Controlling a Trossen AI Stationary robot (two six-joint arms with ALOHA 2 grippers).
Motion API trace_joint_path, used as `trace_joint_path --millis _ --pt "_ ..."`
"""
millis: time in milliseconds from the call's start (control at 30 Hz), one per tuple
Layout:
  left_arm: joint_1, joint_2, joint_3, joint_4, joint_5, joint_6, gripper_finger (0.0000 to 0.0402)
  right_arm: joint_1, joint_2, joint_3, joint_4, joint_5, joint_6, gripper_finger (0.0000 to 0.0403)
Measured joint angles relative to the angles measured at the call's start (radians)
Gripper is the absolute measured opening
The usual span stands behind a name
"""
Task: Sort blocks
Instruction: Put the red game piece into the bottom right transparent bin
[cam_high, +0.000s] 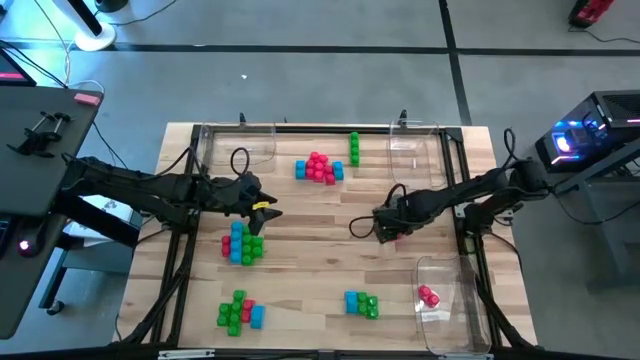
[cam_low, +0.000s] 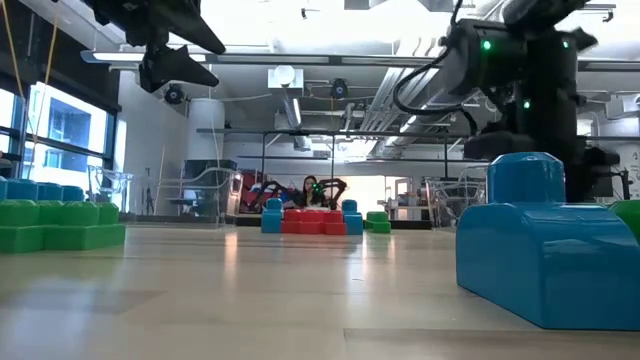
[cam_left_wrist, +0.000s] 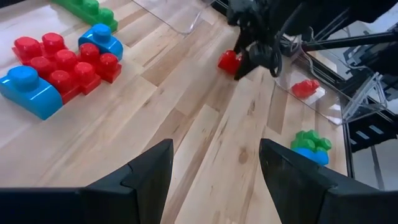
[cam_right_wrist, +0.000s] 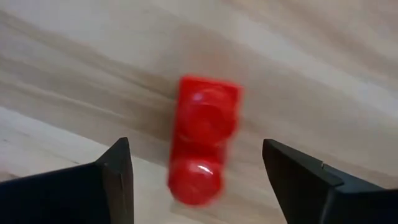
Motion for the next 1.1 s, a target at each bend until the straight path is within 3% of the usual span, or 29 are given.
trace_joint_path --millis 133,233,300,500,767,900,1000,1100 --pt "0.0 0.0 0.0 0.0 -0.03 -0.016 0.0227 0.0 -0.002 -0.058 0.094 0.006 0.057 0.0238" --pt "0.0 0.0 0.0 0.001 -0.05 -0.026 0.0227 0.001 -0.004 -0.075 0.083 0.021 0.093 0.0214" --pt "0.0 0.0 0.0 0.001 -0.064 -0.031 0.0227 0.001 -0.004 -0.077 0.071 0.026 0.101 0.0179" --pt "0.0 0.0 0.0 0.002 -0.091 -0.034 0.0227 0.0 -0.001 -0.054 0.043 0.064 0.066 0.0022" --pt "0.0 0.0 0.0 0.001 -0.108 -0.033 0.0227 0.019 -0.045 0.159 -0.223 0.073 -0.18 0.0007" --pt "0.0 0.001 0.0 -0.009 -0.132 -0.025 0.0227 0.098 -0.134 0.295 -0.254 -0.031 -0.336 0.001" --pt "0.0 0.001 0.0 -0.008 -0.137 -0.007 0.0227 0.203 -0.188 0.361 -0.282 -0.145 -0.321 0.0005" --pt "0.0 0.001 0.0 -0.008 -0.133 -0.012 0.0227 0.353 -0.228 0.378 -0.344 -0.234 -0.184 0.0004"
